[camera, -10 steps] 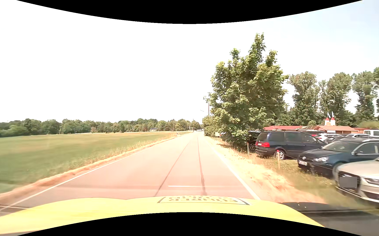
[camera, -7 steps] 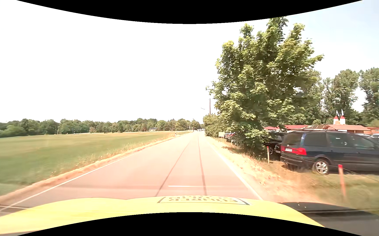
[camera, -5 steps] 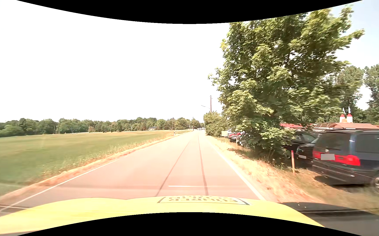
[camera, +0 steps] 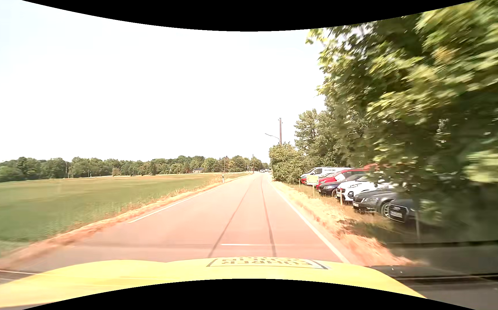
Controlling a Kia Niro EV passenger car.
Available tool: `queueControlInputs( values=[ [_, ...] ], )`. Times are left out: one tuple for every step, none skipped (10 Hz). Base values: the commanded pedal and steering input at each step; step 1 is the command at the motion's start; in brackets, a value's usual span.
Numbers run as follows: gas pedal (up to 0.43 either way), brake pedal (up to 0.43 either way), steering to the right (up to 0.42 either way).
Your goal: Follow the waypoints while adhering to traffic rules and regulations
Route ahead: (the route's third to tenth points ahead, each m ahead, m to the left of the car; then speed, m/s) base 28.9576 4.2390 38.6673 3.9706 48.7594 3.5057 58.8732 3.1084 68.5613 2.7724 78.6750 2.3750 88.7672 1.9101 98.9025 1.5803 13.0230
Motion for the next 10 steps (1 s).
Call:
queueControlInputs(
  values=[
    [0.020, 0.000, 0.002],
    [0.008, 0.000, 0.003],
    [0.000, 0.000, 0.005],
    [0.000, 0.000, 0.005],
    [0.000, 0.000, 0.005],
    [0.000, 0.000, 0.005],
    [0.000, 0.000, 0.005],
    [0.000, 0.000, 0.005],
    [0.000, 0.000, 0.005],
    [0.008, 0.000, 0.004]
  ],
)
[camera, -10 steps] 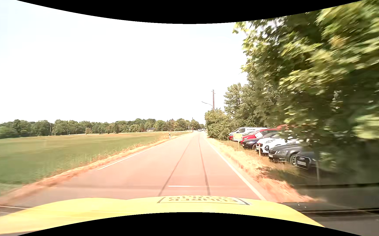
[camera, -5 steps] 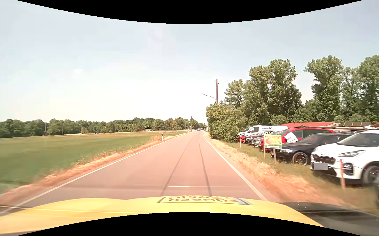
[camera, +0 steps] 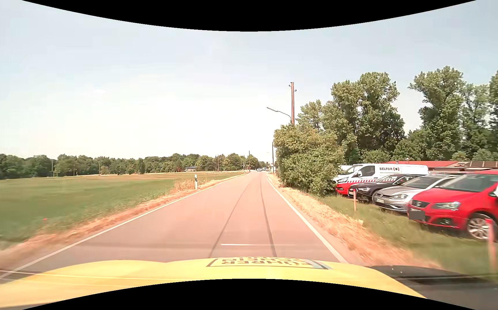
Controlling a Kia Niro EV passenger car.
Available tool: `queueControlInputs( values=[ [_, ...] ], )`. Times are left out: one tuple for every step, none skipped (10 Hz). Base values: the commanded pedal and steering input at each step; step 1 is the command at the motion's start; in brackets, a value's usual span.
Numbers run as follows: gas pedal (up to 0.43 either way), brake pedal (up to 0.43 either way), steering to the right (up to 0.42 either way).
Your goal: Follow the waypoints while adhering to traffic rules and regulations
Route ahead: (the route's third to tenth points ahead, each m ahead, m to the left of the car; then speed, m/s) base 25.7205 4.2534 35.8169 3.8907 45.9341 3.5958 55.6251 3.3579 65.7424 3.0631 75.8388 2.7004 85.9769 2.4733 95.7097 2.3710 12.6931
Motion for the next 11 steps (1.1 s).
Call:
queueControlInputs(
  values=[
    [0.008, 0.000, 0.004],
    [0.020, 0.000, 0.004],
    [0.020, 0.000, 0.004],
    [0.020, 0.000, 0.004],
    [0.028, 0.000, 0.004],
    [0.028, 0.000, 0.003],
    [0.028, 0.000, 0.003],
    [0.039, 0.000, 0.003],
    [0.039, 0.000, 0.002],
    [0.047, 0.000, -0.002],
    [0.047, 0.000, -0.002]
  ],
)
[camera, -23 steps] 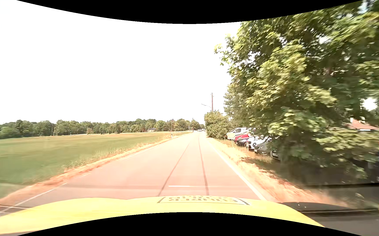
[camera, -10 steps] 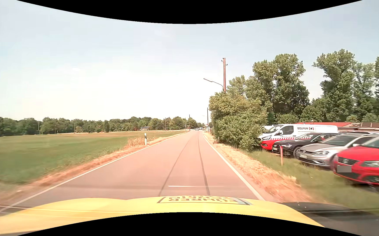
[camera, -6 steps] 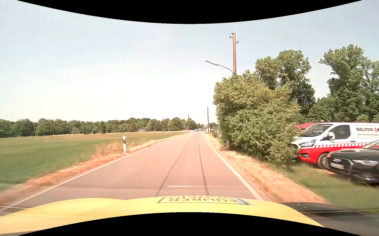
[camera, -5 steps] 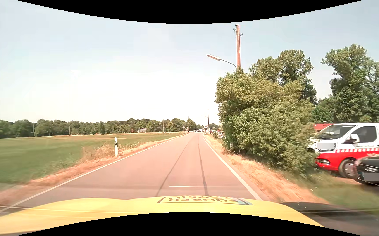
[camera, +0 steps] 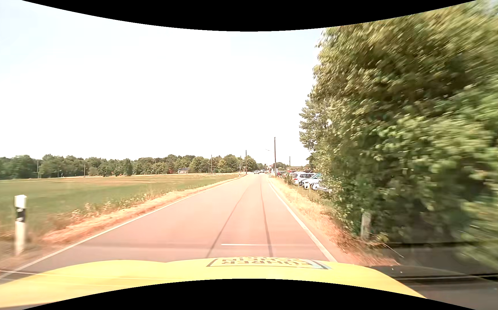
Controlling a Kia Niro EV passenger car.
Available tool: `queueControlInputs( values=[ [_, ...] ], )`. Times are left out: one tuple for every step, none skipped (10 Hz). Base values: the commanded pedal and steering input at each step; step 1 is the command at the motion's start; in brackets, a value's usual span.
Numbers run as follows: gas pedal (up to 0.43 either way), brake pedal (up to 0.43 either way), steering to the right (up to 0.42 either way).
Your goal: Follow the waypoints while adhering to traffic rules and regulations
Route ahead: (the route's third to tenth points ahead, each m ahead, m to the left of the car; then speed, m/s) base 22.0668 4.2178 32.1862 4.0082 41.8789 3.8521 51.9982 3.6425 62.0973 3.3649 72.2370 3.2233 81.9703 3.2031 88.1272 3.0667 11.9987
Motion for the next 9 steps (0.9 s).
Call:
queueControlInputs(
  values=[
    [0.067, 0.000, -0.001],
    [0.067, 0.000, 0.000],
    [0.079, 0.000, 0.002],
    [0.079, 0.000, 0.003],
    [0.079, 0.000, 0.003],
    [0.079, 0.000, 0.003],
    [0.079, 0.000, 0.004],
    [0.079, 0.000, 0.005],
    [0.067, 0.000, 0.010]
  ],
)
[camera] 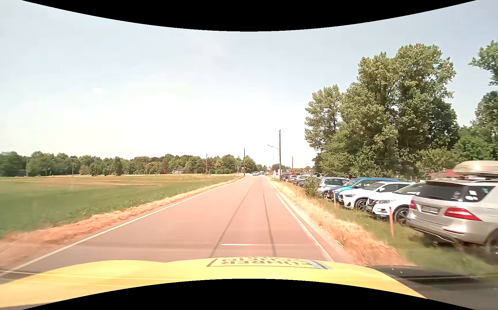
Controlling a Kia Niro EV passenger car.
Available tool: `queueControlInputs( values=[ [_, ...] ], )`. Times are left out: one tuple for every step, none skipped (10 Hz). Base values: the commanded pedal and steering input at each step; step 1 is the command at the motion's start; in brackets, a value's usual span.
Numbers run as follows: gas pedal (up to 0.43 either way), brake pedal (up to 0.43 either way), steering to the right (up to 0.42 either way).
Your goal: Follow the waypoints while adhering to traffic rules and regulations
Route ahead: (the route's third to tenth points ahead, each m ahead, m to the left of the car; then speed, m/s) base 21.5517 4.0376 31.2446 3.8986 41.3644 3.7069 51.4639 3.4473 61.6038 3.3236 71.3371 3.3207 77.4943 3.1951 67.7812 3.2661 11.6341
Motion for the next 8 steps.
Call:
queueControlInputs(
  values=[
    [0.067, 0.000, 0.011],
    [0.067, 0.000, 0.011],
    [0.067, 0.000, 0.011],
    [0.067, 0.000, 0.010],
    [0.079, 0.000, 0.010],
    [0.079, 0.000, 0.008],
    [0.079, 0.000, 0.007],
    [0.079, 0.000, 0.007]
  ],
)
